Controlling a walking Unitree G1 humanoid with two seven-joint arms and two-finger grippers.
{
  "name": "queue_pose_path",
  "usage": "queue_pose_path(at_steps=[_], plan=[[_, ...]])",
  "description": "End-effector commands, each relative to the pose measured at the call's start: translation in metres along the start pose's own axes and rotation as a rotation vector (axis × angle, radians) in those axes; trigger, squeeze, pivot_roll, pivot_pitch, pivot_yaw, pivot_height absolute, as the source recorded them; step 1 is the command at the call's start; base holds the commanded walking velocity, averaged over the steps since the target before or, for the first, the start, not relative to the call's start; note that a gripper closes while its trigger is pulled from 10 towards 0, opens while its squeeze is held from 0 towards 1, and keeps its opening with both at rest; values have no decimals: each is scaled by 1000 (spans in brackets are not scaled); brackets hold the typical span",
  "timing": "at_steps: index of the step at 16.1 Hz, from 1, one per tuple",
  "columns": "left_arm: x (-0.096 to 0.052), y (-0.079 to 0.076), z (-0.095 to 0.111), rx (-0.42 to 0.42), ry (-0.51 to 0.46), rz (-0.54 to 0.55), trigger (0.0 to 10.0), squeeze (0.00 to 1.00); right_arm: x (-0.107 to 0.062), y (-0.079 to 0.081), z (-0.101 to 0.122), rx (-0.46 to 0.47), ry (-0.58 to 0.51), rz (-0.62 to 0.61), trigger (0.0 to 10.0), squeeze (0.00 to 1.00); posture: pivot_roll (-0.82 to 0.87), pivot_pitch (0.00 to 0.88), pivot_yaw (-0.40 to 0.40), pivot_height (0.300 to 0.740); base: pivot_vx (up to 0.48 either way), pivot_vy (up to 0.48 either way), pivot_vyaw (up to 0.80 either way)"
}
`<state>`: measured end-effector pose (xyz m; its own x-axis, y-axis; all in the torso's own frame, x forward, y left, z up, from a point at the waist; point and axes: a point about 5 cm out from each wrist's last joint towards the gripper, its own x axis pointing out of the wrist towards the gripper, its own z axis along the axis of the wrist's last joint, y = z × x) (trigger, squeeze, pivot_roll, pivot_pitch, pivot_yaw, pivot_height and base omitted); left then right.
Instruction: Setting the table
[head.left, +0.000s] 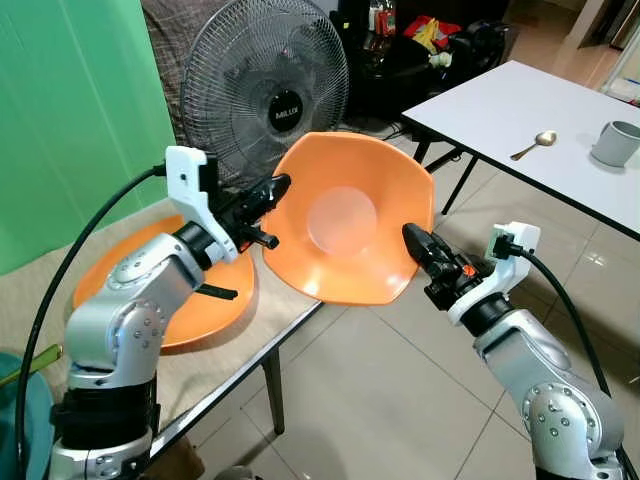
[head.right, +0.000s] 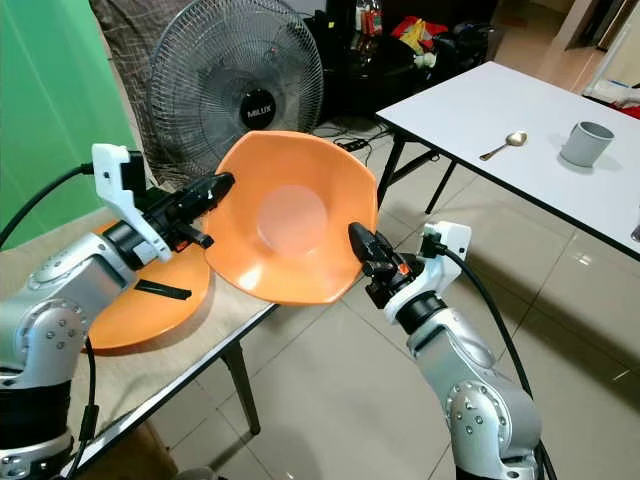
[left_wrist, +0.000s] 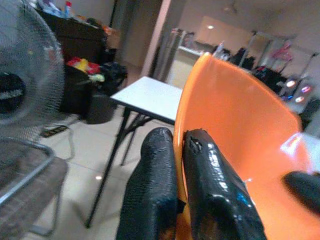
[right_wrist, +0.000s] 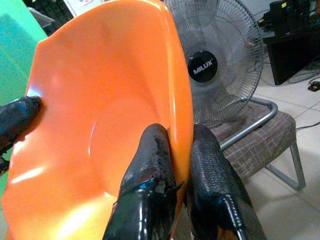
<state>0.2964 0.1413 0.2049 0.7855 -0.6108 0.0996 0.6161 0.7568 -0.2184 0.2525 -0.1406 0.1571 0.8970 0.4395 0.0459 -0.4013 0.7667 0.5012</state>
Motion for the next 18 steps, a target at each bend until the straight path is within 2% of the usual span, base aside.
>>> queue_pose_path(at_steps=[1,3,4,5,6,7,9,10,11,12,13,16,17,18], plan=[[9,-15,4,35,-22,-62,10000,1000,0,0,0,-29,8,-22,0,0,-11,0,-35,740,0,0,0],[9,-9,13,22,-81,-23,10000,1000,0,-4,4,-33,-31,-77,0,0,-10,0,-34,740,0,0,0],[8,2,19,-4,-148,47,10000,1000,-1,-9,6,-39,-65,-123,0,0,-21,0,-17,740,0,0,0],[9,6,23,-8,-180,88,10000,78,-2,-14,7,-65,-61,-153,0,0,-28,0,-12,740,0,0,0],[9,7,25,-15,-188,89,10000,0,-4,-16,10,-69,-69,-166,0,0,-30,0,-13,740,0,0,0],[10,6,27,9,-190,70,10000,0,-8,-21,16,-89,-88,-196,0,0,-38,0,-13,740,0,0,0],[10,-1,26,-16,-199,35,10000,0,-14,-28,25,-129,-113,-236,0,0,-41,0,-14,740,0,0,0],[10,-1,22,60,-173,80,10000,0,-16,-30,31,-151,-132,-251,0,0,-41,0,-18,740,0,0,0],[12,1,12,124,-80,123,10000,0,-17,-30,36,-173,-146,-268,0,0,-45,0,-18,740,0,0,0],[13,3,7,201,-31,166,10000,0,-18,-29,39,-221,-149,-285,0,0,-49,0,-18,740,0,0,0],[15,0,2,243,-29,205,10000,0,-18,-24,41,-271,-152,-313,10000,0,-59,0,-16,740,0,0,0],[17,-1,-4,314,-16,267,10000,0,-17,-17,40,-303,-147,-301,10000,0,-61,0,-17,740,0,0,0],[22,-8,-10,333,-40,299,10000,0,-17,-14,35,-318,-157,-339,10000,0,-66,0,-18,740,0,0,-800],[24,-13,-12,294,-56,301,10000,0,-19,-16,34,-332,-174,-400,10000,0,-73,0,-15,740,0,0,-800]])
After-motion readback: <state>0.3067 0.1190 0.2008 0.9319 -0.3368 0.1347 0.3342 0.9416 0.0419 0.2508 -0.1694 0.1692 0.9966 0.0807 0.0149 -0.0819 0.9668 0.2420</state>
